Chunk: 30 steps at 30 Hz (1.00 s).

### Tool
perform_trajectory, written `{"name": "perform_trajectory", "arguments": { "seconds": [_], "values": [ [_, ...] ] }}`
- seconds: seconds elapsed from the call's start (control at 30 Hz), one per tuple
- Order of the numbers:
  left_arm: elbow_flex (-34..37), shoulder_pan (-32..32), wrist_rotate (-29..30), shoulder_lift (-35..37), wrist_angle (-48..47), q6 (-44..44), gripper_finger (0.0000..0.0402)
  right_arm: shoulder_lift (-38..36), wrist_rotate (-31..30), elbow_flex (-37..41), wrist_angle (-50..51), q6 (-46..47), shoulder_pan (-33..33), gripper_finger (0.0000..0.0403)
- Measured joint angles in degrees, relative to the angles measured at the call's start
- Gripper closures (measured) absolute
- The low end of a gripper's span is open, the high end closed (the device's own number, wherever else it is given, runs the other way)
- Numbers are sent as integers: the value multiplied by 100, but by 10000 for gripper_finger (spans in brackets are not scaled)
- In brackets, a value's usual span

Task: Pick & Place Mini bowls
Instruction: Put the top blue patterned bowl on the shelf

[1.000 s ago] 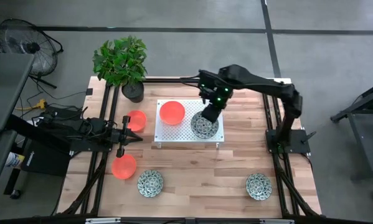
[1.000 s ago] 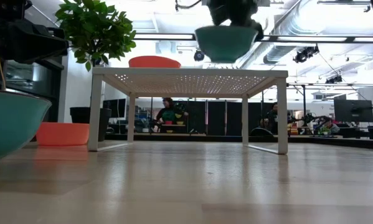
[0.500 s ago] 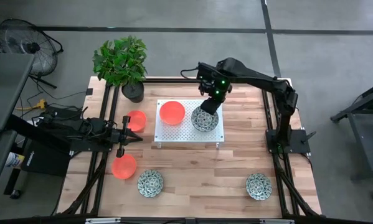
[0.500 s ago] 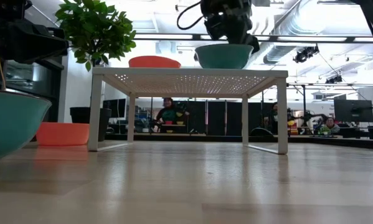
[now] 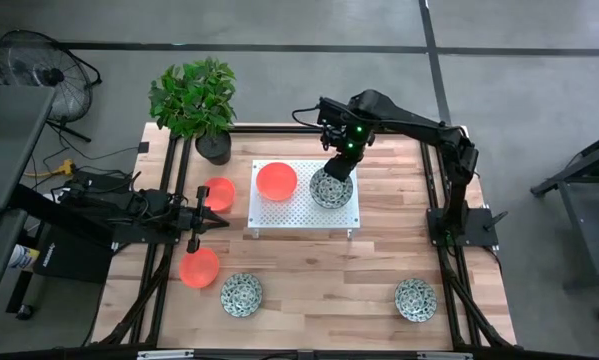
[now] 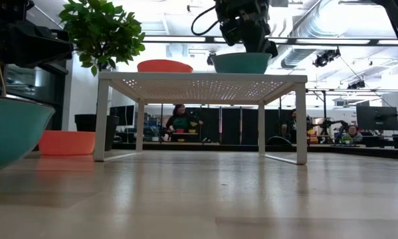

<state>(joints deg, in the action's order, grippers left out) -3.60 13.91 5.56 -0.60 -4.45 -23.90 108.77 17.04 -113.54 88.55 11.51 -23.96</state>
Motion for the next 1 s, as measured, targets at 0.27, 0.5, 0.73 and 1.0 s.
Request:
{"name": "perform_trajectory", "arguments": {
  "seconds": [0.27, 0.5, 0.73, 1.0],
  "values": [
    [0, 0, -2, -1, 0, -1, 392, 4, 24, 0, -2, 86, -47, 402],
    [0, -1, -1, 0, 1, -2, 392, 44, 101, 0, -22, 374, 16, 402],
    [0, 0, 0, 0, 0, 0, 392, 44, 148, 0, -136, 1075, 74, 403],
    [0, 0, 0, 0, 0, 0, 392, 110, 147, 2, -282, 1415, 214, 403]
  ]
}}
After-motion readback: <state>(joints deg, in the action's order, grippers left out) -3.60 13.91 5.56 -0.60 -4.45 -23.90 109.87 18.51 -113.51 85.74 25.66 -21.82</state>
